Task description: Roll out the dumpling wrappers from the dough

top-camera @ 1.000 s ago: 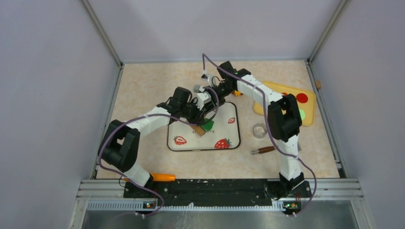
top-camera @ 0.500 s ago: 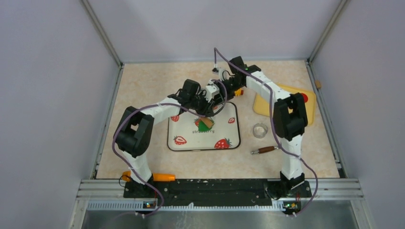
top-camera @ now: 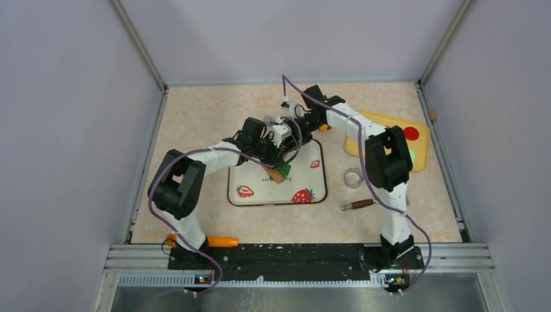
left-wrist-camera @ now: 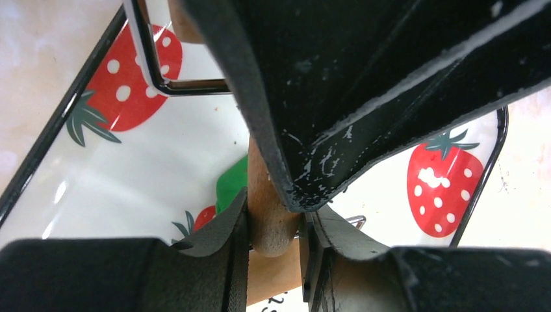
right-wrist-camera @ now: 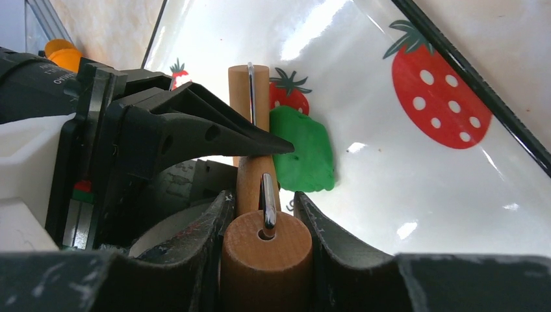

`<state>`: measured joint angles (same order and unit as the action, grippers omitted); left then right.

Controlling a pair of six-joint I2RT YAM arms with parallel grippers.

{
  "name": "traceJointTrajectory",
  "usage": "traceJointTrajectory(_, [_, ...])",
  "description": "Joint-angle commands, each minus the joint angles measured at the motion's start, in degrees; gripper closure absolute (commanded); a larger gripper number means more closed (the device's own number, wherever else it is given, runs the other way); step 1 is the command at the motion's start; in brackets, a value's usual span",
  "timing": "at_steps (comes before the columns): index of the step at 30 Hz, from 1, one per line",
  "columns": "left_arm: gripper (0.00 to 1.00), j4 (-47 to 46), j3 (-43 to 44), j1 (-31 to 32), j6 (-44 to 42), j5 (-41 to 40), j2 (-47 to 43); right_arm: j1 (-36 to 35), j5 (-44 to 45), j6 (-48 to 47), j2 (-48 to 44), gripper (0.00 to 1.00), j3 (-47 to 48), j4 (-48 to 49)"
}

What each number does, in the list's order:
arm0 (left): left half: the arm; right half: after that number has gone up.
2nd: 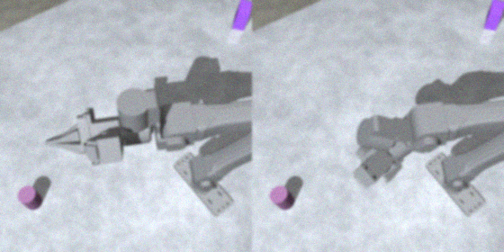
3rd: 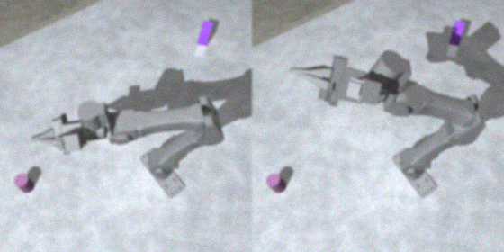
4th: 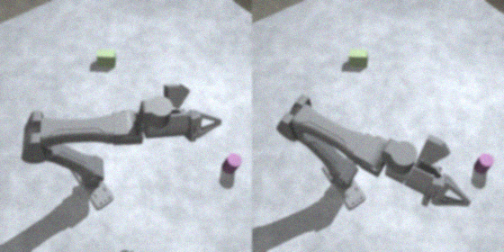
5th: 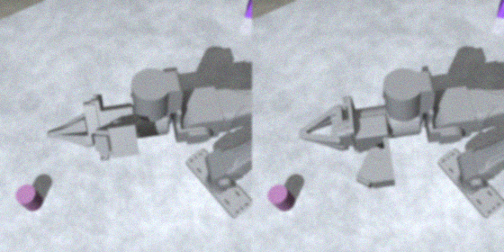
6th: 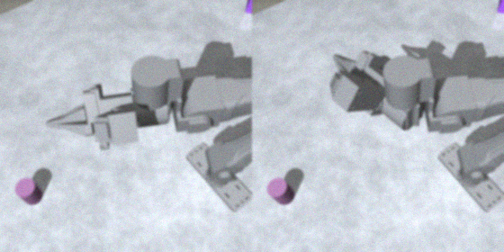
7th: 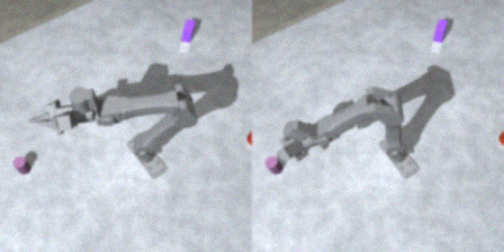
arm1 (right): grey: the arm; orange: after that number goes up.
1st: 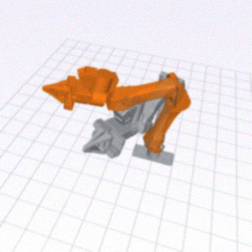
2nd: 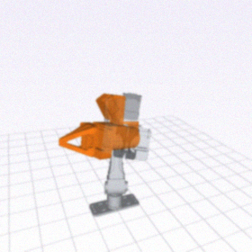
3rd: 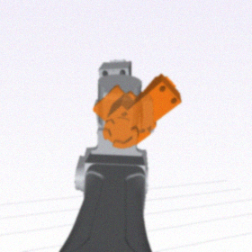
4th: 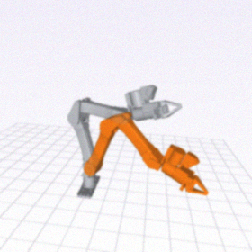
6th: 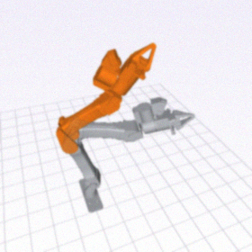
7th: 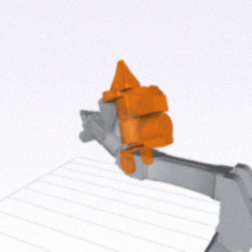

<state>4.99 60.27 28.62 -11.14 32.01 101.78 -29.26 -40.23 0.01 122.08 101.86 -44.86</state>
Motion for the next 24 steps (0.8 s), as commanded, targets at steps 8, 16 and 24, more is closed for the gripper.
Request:
traceJointTrajectory(8, [1.00,2.53,-3.15,-0.25,5.44,2.13,-5.27,-6.06,8.00,-4.11,3.25,1.00,-0.18,-1.00])
traceJointTrajectory(16, [1.00,3.79,4.41,-0.15,5.63,6.10,-11.39,-5.84,4.07,-2.46,-3.40,1.00,5.62,-0.74])
traceJointTrajectory(24, [1.00,-0.71,11.63,-0.47,9.39,9.09,-1.53,-3.97,9.80,-4.48,-3.29,1.00,6.42,-1.92])
